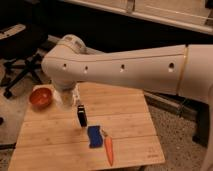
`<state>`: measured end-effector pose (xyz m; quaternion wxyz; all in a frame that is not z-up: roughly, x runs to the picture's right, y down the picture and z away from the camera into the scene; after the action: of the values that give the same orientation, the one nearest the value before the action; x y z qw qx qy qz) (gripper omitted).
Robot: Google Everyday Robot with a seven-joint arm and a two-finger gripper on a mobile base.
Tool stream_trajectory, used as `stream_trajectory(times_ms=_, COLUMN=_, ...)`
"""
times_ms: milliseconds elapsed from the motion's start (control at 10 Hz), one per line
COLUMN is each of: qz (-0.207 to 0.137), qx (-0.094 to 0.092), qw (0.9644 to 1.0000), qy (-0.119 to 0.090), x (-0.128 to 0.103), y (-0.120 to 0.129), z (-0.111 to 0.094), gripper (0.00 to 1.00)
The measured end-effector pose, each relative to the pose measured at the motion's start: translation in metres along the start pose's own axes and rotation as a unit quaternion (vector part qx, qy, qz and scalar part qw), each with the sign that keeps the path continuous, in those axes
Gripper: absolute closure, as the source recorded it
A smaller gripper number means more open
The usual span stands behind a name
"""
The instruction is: Place the ceramic cup over the eraser
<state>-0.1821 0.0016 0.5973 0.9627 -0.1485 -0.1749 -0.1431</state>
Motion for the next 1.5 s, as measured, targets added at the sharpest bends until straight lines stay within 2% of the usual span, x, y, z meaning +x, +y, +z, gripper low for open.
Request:
stream_trajectory(times_ms=200, qz=0.012, qx=-0.024, qw=0.9995, qy=0.016, x=0.008, y=0.009, z=-0.003, gripper=1.0)
stream_trajectory(times_ms=500, qz=0.058, qx=-0.053, qw=0.9967, qy=0.022, x=0.04, y=0.018, z=0.031, gripper=1.0)
stream_trajectory(times_ms=900, qz=0.087, qx=-0.074, qw=0.9932, qy=0.023, x=0.062, y=0.027, z=0.062, gripper=0.99)
stream_trajectory(times_ms=1000, qz=0.09, qx=-0.08, qw=0.9925, qy=0.02, x=0.065, y=0.03, z=0.066, gripper=0.96)
stream_trajectory(times_ms=1300, qz=0.092, qx=-0.108, qw=0.9899, qy=-0.003, x=0.061, y=0.042, z=0.09, gripper=0.67)
stream_trajectory(times_ms=1500, qz=0.091, qx=-0.124, qw=0.9881, qy=-0.01, x=0.06, y=0.047, z=0.106, gripper=0.46)
